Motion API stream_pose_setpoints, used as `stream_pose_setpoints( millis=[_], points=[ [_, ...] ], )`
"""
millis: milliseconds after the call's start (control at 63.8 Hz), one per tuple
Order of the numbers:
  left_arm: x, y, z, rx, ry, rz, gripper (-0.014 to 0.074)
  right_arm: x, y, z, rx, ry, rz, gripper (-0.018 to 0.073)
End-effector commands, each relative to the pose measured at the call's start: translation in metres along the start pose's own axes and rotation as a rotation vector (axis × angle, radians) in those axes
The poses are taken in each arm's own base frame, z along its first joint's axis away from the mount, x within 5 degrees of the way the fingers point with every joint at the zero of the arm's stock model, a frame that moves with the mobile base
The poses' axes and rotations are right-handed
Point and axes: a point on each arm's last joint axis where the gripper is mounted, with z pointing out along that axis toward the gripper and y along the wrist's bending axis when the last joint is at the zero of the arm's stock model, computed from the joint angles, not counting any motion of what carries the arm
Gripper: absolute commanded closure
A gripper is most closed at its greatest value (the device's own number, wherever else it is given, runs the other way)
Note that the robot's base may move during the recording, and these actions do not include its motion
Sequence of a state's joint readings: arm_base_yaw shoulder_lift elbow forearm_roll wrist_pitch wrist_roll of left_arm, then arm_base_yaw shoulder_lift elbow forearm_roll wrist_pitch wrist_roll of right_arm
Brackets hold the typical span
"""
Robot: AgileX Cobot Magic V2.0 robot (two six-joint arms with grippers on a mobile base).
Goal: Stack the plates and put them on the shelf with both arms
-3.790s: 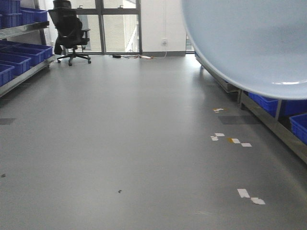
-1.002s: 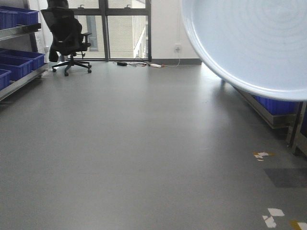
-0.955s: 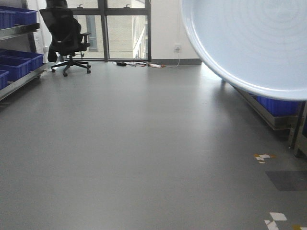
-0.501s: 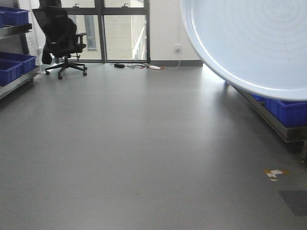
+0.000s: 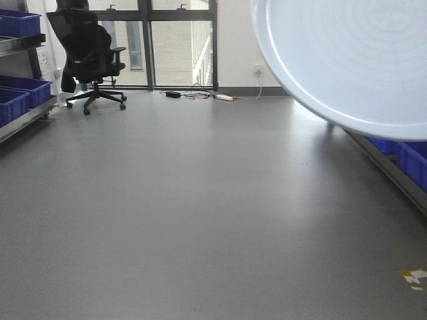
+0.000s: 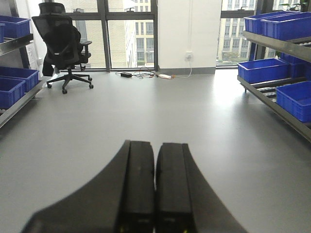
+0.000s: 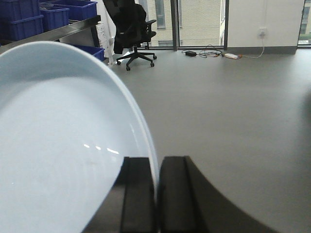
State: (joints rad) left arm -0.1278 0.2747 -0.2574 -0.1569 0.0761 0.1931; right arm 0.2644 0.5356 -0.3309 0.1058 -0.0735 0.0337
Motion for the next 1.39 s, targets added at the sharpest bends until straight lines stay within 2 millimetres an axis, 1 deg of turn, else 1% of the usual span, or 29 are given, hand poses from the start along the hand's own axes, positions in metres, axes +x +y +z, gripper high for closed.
stream_pose_setpoints(
  millis=[0,1378],
  points=[
    [-0.0170,0.0020,-0.0002,-0.019,-0.109,-0.004,0.0516,-0.0193,0.0009,-0.0011,-0.001,-0.130,0.005,0.0523],
    [-0.0168,0.0020,0.0002,-0.019,-0.107,-0.004,0.0516,-0.0193,0.0009,-0.0011,-0.001,-0.130,0.005,0.0523]
  ],
)
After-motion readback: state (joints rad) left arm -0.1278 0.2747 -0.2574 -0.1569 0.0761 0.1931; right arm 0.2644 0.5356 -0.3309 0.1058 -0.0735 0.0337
